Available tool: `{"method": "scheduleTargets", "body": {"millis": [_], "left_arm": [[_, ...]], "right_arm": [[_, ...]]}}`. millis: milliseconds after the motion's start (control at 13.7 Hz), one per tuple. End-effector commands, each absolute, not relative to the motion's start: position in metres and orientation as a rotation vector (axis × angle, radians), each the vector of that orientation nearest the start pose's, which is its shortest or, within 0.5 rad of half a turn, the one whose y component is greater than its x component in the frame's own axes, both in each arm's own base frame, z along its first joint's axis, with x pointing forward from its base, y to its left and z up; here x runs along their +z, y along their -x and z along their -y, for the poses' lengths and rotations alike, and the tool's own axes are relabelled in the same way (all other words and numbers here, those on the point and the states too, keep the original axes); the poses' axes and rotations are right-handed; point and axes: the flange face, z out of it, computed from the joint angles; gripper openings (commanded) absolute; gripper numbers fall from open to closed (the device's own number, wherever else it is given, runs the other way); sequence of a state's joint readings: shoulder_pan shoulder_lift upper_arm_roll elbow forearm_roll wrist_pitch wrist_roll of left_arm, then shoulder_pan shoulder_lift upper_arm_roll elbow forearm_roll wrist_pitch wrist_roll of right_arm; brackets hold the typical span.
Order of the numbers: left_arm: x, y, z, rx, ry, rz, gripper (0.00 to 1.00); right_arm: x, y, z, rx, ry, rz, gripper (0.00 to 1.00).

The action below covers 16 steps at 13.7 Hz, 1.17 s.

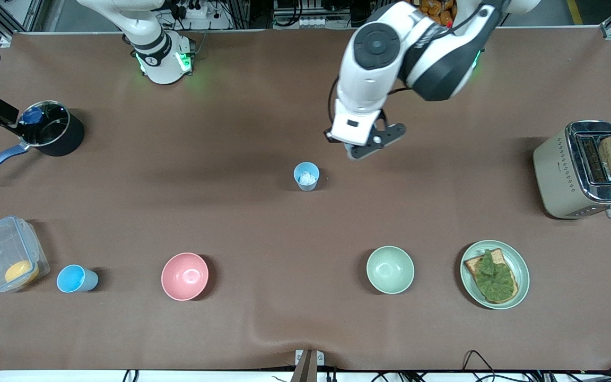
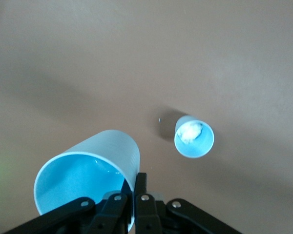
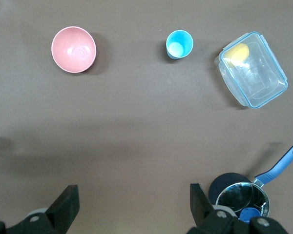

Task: Stack blue cups with both arms
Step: 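Lower the held cup into the middle blue cup with the left gripper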

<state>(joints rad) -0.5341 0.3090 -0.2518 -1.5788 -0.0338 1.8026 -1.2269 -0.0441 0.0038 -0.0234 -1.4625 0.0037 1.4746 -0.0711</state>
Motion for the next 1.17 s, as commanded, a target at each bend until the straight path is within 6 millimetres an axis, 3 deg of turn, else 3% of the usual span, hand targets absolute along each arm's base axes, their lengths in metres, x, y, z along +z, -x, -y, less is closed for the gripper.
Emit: {"method": "scheduleTargets", "body": {"millis": [0, 146, 438, 584, 876, 1095], "left_arm": [[0.44, -0.465, 0.469, 0.257, 3.043, 0.699, 0.0], [0.419, -0.472, 0.484, 0.29, 3.035, 0.691, 0.0], [0.414, -0.492, 0.495, 0.244, 3.106, 0.732, 0.0], [0.396, -0.499, 0.503, 0.228, 3.136, 0.745, 0.0], [0.371, -0.488, 0.528, 0.213, 3.159, 0.742, 0.0], [0.365, -0.482, 0.538, 0.193, 3.156, 0.764, 0.0]], "right_arm": [[0.668, -0.547, 0.035, -0.011, 3.129, -0.005, 1.0], [0.667, -0.549, 0.024, -0.013, 3.129, 0.024, 1.0], [0.666, -0.548, 0.022, 0.001, 3.128, 0.031, 1.0], [0.664, -0.547, 0.023, 0.018, 3.127, 0.029, 1.0], [0.664, -0.545, 0.026, 0.032, 3.127, 0.027, 1.0], [0.662, -0.546, 0.025, 0.03, 3.127, 0.029, 1.0]]}}
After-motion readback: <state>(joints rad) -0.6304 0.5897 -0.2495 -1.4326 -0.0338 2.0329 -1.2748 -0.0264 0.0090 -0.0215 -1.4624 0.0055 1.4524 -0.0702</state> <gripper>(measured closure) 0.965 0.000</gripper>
